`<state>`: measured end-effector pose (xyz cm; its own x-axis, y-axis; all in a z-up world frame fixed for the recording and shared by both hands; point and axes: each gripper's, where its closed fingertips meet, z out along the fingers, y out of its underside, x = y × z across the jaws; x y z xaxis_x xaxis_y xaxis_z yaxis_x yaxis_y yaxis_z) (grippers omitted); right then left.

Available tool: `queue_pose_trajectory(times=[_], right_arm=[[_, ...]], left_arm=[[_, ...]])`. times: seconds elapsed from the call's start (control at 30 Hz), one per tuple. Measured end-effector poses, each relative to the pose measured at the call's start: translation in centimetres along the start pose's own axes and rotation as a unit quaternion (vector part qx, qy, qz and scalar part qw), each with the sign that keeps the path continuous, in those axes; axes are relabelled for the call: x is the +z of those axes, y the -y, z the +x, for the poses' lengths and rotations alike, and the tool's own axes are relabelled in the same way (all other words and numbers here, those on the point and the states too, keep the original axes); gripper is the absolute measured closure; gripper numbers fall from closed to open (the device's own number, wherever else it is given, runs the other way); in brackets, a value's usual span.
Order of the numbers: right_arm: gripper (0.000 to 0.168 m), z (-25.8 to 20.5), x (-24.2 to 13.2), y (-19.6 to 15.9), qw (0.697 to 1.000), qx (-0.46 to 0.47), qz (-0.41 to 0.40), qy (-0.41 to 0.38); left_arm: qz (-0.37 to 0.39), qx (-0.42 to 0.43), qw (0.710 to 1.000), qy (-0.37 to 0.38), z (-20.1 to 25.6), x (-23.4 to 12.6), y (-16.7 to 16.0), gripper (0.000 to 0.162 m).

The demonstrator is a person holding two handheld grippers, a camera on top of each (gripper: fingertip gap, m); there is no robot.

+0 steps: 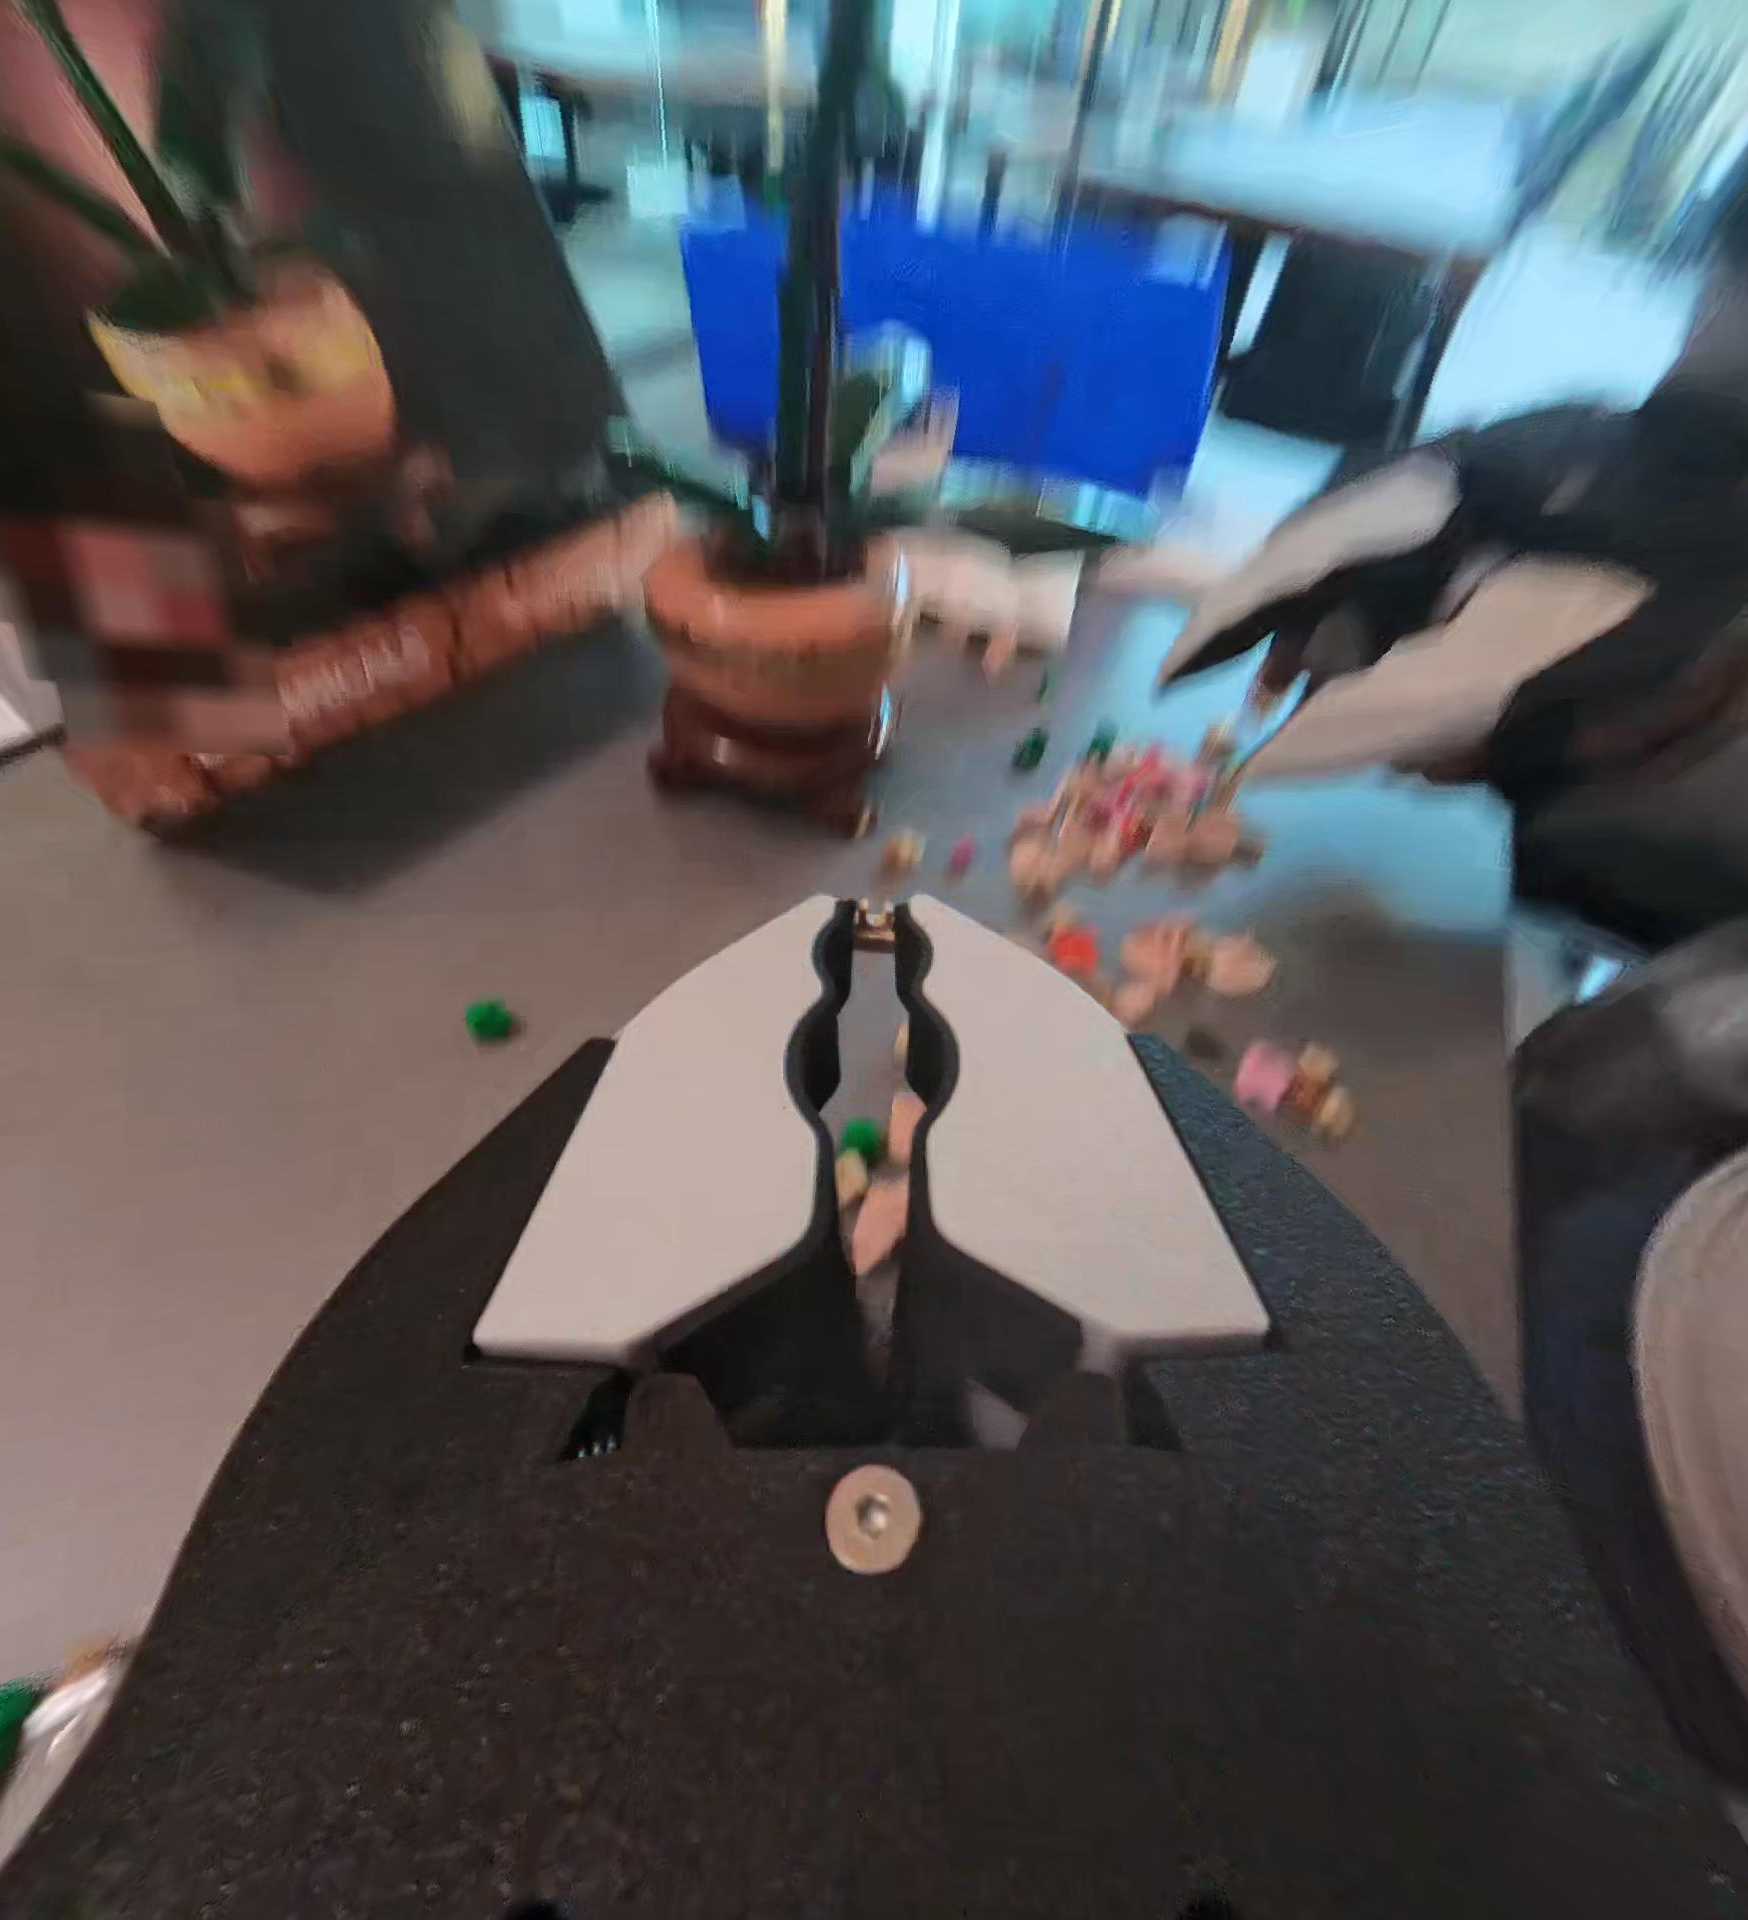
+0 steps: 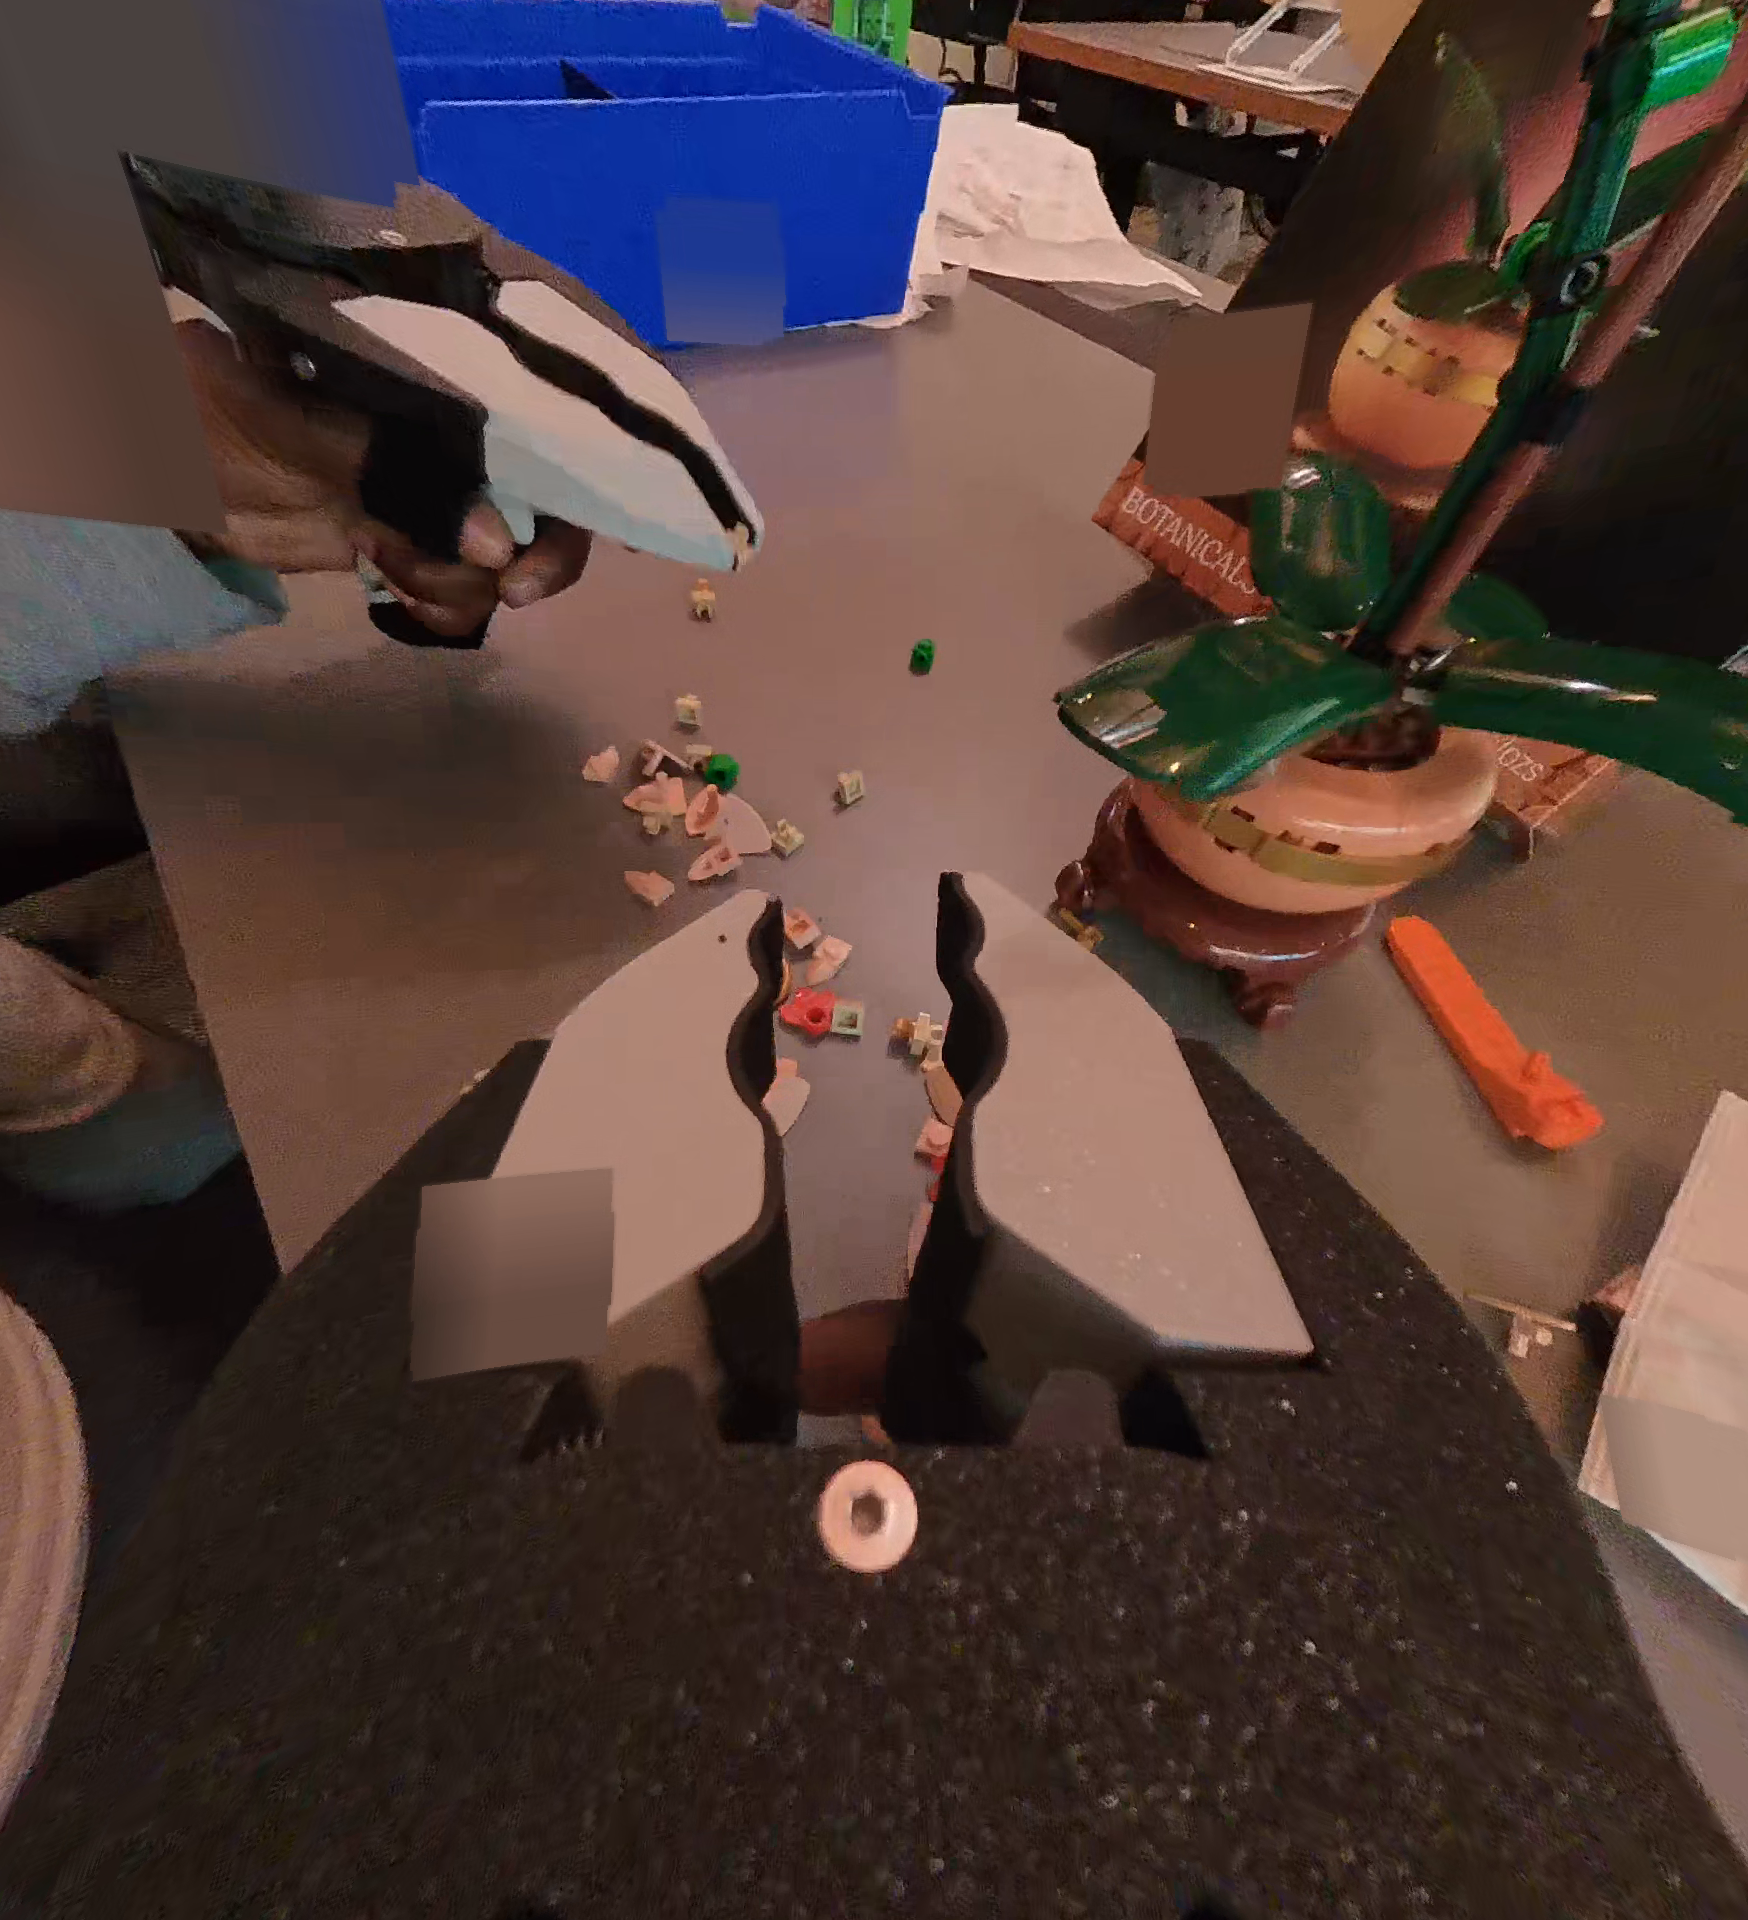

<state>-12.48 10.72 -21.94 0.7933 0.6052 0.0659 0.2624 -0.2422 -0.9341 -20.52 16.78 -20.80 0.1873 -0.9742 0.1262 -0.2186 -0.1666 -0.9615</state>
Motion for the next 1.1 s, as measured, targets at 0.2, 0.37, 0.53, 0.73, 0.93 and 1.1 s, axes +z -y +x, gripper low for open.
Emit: queue_pose_trajectory(times=[0.2,0.37,0.53,0.73,0.93,1.1], right_arm=[[0.140,-1.2,-0.9,-1.4,1.000,-0.008,-0.019,0.006],[0.146,-3.7,-0.8,-0.8,0.998,-0.025,0.009,0.049],[0.146,-5.3,1.4,-0.4,0.994,-0.090,0.014,0.067],[0.148,-5.4,4.3,1.0,0.989,-0.136,0.029,0.053],[0.145,-4.7,4.2,-2.7,0.990,-0.116,-0.074,0.042],[0.145,-2.9,1.5,-2.4,0.997,-0.065,-0.048,0.019]], left_arm=[[-0.230,0.070,0.971,0.008,0.7,0.9,-6.5,0.138],[-0.185,0.072,0.980,-0.022,2.5,1.6,-5.2,0.128],[-0.131,0.002,0.983,-0.126,5.6,1.3,-3.3,0.115],[-0.084,-0.054,0.977,-0.191,7.5,1.3,-1.2,0.107],[-0.087,-0.057,0.984,-0.143,5.8,1.5,-2.1,0.111],[-0.086,-0.045,0.989,-0.115,5.4,1.9,-2.3,0.115]])
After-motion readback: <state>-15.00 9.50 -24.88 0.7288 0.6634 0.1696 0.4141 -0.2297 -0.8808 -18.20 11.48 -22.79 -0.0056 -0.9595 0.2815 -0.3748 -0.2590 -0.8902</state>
